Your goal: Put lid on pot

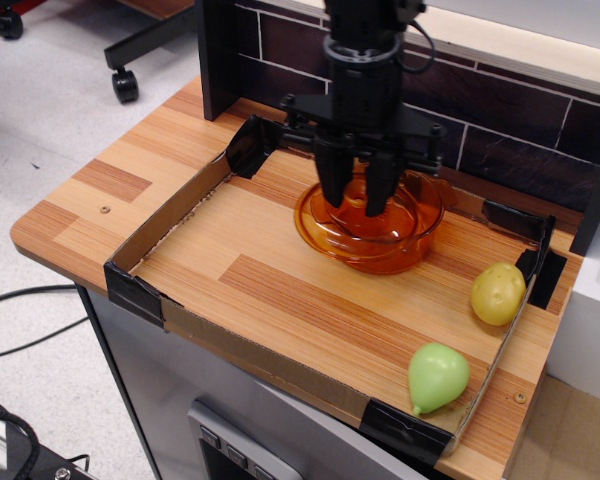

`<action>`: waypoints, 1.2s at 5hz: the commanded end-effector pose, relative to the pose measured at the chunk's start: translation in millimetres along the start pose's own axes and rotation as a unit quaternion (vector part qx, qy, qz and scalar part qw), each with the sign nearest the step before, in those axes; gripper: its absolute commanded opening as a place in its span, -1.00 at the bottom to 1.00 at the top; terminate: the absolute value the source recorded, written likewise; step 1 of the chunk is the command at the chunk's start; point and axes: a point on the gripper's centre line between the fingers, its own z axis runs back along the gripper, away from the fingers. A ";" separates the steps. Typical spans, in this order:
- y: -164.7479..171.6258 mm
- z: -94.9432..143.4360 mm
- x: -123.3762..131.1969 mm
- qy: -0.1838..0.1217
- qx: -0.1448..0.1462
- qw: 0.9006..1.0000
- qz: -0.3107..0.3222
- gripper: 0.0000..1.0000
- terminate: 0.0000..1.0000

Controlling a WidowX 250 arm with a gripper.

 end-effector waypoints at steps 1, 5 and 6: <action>-12.8 4.5 26.6 -0.018 0.006 1.000 0.013 -1.00 -1.00; 1.0 2.5 37.2 -0.023 0.001 1.000 0.018 -1.00 -1.00; 6.2 0.5 40.2 -0.024 0.001 0.999 0.022 -1.00 -1.00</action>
